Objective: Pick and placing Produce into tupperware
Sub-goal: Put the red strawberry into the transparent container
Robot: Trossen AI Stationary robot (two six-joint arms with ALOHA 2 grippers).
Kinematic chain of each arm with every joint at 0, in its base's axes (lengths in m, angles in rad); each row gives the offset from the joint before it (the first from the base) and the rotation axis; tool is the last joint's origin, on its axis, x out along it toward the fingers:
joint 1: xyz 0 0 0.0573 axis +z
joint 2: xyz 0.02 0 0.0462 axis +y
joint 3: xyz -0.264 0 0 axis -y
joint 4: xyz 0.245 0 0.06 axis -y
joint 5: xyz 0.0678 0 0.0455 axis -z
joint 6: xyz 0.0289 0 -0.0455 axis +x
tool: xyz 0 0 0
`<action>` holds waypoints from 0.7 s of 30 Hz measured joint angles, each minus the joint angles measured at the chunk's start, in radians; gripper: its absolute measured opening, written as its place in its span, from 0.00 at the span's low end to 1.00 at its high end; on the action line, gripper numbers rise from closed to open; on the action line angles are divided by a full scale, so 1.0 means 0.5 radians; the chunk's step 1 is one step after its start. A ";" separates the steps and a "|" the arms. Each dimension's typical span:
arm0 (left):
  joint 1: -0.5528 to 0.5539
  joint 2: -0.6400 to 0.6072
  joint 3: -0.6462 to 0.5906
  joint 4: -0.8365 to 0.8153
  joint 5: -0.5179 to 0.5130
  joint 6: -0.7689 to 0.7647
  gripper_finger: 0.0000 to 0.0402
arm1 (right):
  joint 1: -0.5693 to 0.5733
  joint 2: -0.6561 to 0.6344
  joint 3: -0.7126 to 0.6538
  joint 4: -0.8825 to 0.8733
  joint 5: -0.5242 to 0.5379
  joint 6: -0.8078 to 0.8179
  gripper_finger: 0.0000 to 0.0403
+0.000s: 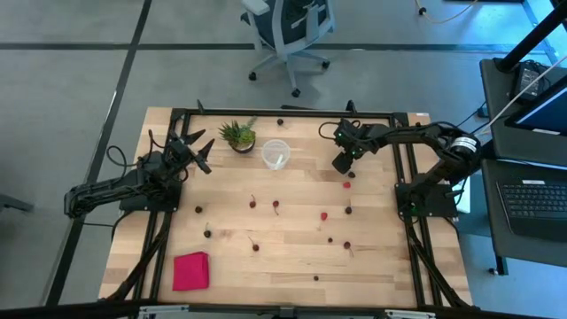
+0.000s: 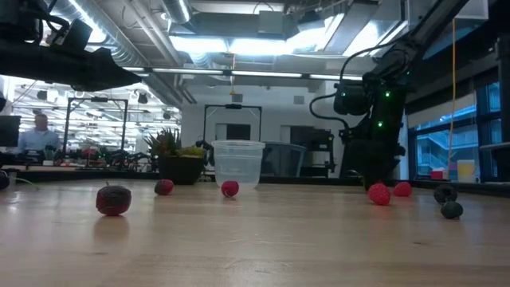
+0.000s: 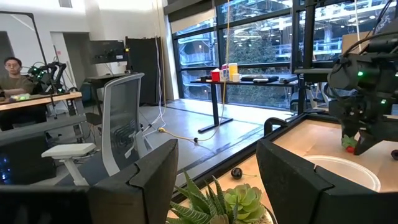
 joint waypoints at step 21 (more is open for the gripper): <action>0.000 0.000 0.000 -0.001 0.000 0.000 0.53 | 0.122 -0.098 0.464 -0.045 -0.153 -0.001 0.36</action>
